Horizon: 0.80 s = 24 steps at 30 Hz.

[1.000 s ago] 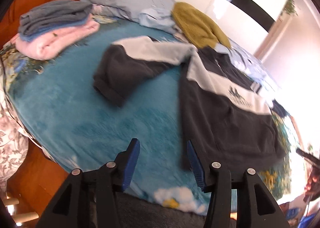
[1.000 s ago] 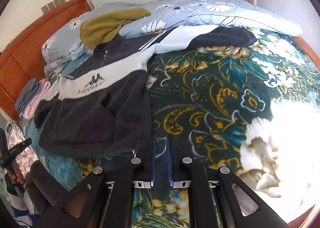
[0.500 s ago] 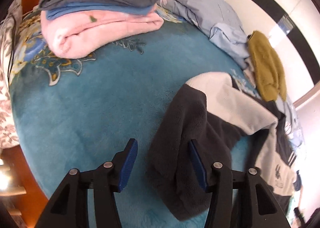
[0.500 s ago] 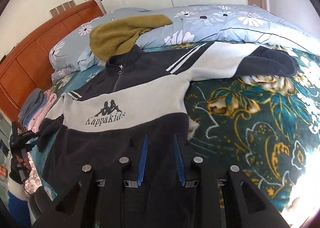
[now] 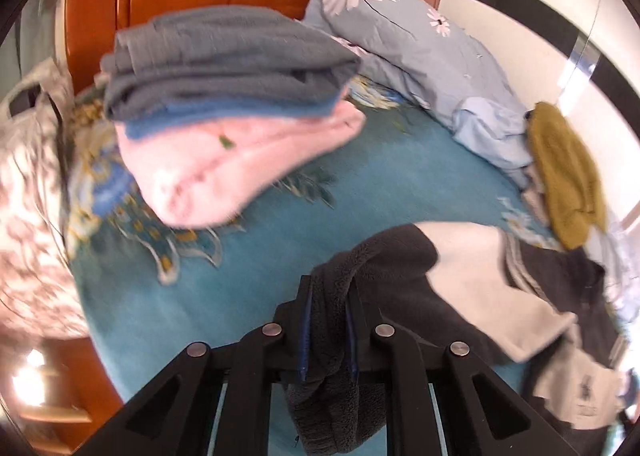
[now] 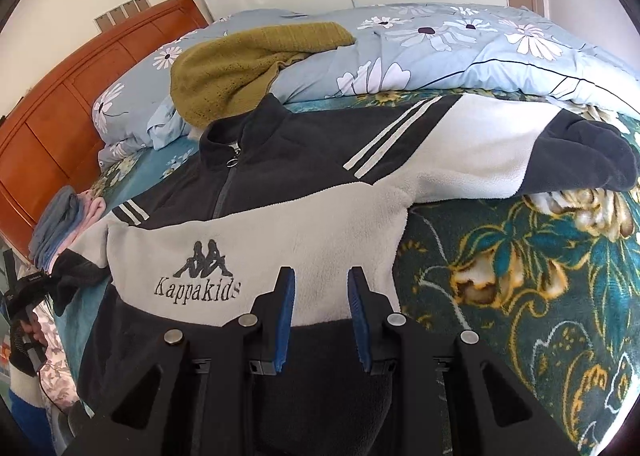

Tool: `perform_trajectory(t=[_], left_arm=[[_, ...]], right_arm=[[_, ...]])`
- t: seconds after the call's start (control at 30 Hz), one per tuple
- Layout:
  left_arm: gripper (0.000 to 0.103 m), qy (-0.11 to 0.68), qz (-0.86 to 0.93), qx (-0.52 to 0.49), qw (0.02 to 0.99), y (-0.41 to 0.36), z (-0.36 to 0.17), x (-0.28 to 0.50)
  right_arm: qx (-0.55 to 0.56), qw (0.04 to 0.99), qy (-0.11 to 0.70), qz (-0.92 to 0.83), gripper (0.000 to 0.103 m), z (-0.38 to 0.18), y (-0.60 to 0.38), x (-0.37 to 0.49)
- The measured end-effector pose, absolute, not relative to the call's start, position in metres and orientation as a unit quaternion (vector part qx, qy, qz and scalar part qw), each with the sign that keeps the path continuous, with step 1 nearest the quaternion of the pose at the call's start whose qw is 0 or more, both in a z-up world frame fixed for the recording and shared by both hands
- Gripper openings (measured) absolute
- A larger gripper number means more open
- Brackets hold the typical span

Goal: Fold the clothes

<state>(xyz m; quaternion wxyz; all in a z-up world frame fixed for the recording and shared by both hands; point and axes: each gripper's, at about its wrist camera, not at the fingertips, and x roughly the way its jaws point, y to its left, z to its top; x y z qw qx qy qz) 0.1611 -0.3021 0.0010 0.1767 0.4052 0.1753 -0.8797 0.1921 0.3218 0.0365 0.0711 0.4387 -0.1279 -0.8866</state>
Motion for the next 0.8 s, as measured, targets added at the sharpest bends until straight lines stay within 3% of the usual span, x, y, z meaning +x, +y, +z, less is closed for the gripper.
perform_trajectory(t=[0.07,0.3,0.4,0.47,0.53,0.67,0.8], left_arm=[[0.015,0.124,-0.879,0.411,0.205,-0.307,-0.004,0.148],[0.016,0.065,-0.86,0.459,0.214,-0.309,-0.026,0.109],[0.024,0.057,-0.873,0.451,0.177,-0.299,-0.01,0.113],[0.038,0.063,-0.882,0.44,0.158,-0.293,0.003,0.118],[0.045,0.068,-0.893,0.426,0.13,-0.283,0.015,0.111],[0.056,0.03,-0.907,0.417,0.047,-0.231,0.033,0.071],[0.059,-0.008,-0.901,0.429,-0.064,-0.163,0.033,0.016]], right_arm=[[0.441,0.071,-0.127,-0.886,0.028,0.034,0.323,0.186],[0.443,0.086,-0.111,-0.886,0.028,0.034,0.322,0.158],[0.438,0.098,-0.091,-0.889,0.028,0.039,0.317,0.14],[0.43,0.11,-0.073,-0.893,0.028,0.042,0.312,0.124],[0.43,0.128,-0.047,-0.893,0.028,0.041,0.304,0.101],[0.44,0.163,-0.013,-0.883,0.028,0.033,0.286,0.049],[0.456,0.183,0.007,-0.871,0.029,0.021,0.27,-0.004]])
